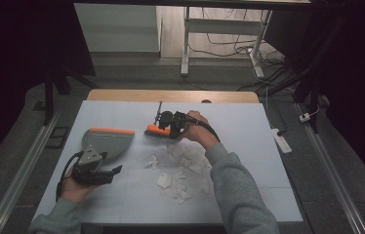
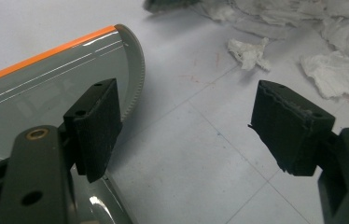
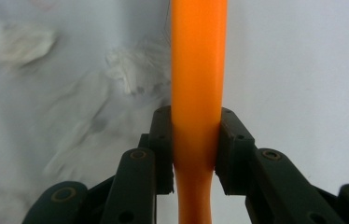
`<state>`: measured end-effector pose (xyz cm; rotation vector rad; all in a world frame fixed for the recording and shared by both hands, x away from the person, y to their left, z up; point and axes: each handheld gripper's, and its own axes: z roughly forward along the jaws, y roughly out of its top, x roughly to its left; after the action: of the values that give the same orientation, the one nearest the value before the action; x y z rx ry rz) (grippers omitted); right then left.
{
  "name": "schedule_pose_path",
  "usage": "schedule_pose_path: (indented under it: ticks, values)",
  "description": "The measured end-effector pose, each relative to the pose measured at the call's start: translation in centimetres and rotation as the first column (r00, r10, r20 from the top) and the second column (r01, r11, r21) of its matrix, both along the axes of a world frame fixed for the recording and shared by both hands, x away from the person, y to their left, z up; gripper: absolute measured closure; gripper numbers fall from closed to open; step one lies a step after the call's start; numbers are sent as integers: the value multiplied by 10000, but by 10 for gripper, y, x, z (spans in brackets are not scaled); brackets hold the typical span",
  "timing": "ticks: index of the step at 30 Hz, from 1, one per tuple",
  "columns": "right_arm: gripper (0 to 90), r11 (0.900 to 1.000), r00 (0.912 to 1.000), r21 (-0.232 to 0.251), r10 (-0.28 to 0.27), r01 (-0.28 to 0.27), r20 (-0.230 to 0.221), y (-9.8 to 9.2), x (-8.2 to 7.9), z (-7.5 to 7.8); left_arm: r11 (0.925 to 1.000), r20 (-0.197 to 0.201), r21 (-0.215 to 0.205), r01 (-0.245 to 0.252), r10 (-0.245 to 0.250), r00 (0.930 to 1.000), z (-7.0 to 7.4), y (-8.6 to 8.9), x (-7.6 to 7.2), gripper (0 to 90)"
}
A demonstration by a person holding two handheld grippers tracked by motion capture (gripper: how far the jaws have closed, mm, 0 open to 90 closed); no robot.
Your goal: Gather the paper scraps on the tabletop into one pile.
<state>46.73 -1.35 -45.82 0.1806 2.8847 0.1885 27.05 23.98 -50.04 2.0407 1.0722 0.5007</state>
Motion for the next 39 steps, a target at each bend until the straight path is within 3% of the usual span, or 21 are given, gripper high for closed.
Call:
schedule_pose_path:
  ticks: [2, 6, 9, 12, 14, 17, 23, 26, 30, 34, 36, 39]
  values:
    - [708, 9996, 9997, -135, 244, -244, -40, -4, -8, 2, 10000, 14, 0, -8, 8, 10000, 0, 0, 0, 250]
    - [707, 9972, 9970, 125, 739, -736, -236, -17, -19, 5, 10000, -16, 40, 7, -7, 10000, 0, -1, 0, 250]
    - [707, 9958, 9978, 778, 513, -480, -409, -30, -23, 12, 10000, -14, 78, 16, -16, 10000, 0, -1, 0, 251]
    - [706, 9880, 9998, 1529, 208, -217, 77, -42, -23, 22, 10000, -11, 54, -19, 19, 10000, 0, -1, 0, 250]
    - [706, 9784, 9998, 2063, -164, 129, 151, -50, -23, 28, 10000, -21, 69, -19, 19, 10000, 0, -1, 0, 251]
    - [706, 9574, 9980, 2833, -617, 555, 130, -59, -22, 33, 10000, -14, 54, -32, 32, 10000, 0, -1, 0, 250]
    - [706, 9178, 9898, 3736, -1425, 1346, -63, -73, -24, 40, 10000, -5, 16, -54, 54, 10000, 0, 0, 0, 250]
    - [706, 8883, 9836, 4266, -1797, 1699, -175, -81, -29, 46, 10000, 7, 7, -75, 75, 10000, 0, 0, 0, 250]
    - [706, 8419, 9734, 4913, -2197, 2231, -655, -86, -40, 54, 9999, 9, -52, -127, 127, 9999, 1, 2, 0, 250]
    - [706, 7993, 9521, 5178, -2670, 3051, -1489, -80, -54, 54, 9997, 29, -102, -213, 214, 9998, 1, 4, 0, 250]
    - [706, 7868, 9460, 5255, -2580, 3236, -1962, -73, -61, 50, 9995, 41, -132, -275, 276, 9996, 2, 5, 0, 251]
    - [706, 7816, 9368, 5205, -2467, 3437, -2482, -58, -68, 41, 9994, 43, -143, -313, 314, 9995, 2, 6, 0, 251]
